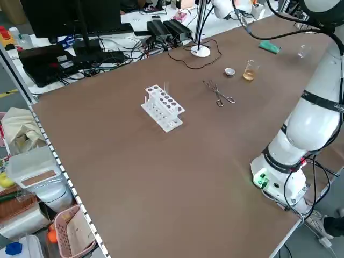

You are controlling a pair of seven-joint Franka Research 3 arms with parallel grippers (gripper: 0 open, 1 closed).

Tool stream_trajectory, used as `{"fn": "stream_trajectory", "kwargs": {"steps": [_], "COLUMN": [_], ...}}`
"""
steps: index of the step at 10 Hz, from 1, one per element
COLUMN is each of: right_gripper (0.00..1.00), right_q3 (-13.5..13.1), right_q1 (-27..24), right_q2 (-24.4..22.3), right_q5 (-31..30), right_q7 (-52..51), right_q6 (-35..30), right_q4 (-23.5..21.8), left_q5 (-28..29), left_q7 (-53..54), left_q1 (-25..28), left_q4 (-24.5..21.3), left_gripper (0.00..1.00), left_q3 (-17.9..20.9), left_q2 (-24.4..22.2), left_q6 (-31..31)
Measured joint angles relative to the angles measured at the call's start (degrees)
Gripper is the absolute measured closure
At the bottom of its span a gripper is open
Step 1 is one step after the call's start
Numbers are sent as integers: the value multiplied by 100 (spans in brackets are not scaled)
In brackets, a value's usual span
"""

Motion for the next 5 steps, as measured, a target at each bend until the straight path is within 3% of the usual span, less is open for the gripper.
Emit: {"fn": "stream_trajectory", "kwargs": {"steps": [2, 5], "right_gripper": [0, 0], "right_q3": [3, 11], "right_q1": [336, 784], "right_q2": [-175, -338], "right_q5": [-5, -688], "right_q7": [819, 2553], "right_q6": [248, 586], "right_q4": [142, 647], "left_q5": [0, 0], "left_q7": [0, 0], "left_q1": [14, 14], "left_q4": [0, 3], "left_gripper": [0, 0], "left_q3": [0, 0], "left_q2": [0, 0], "left_q6": [0, 4]}}
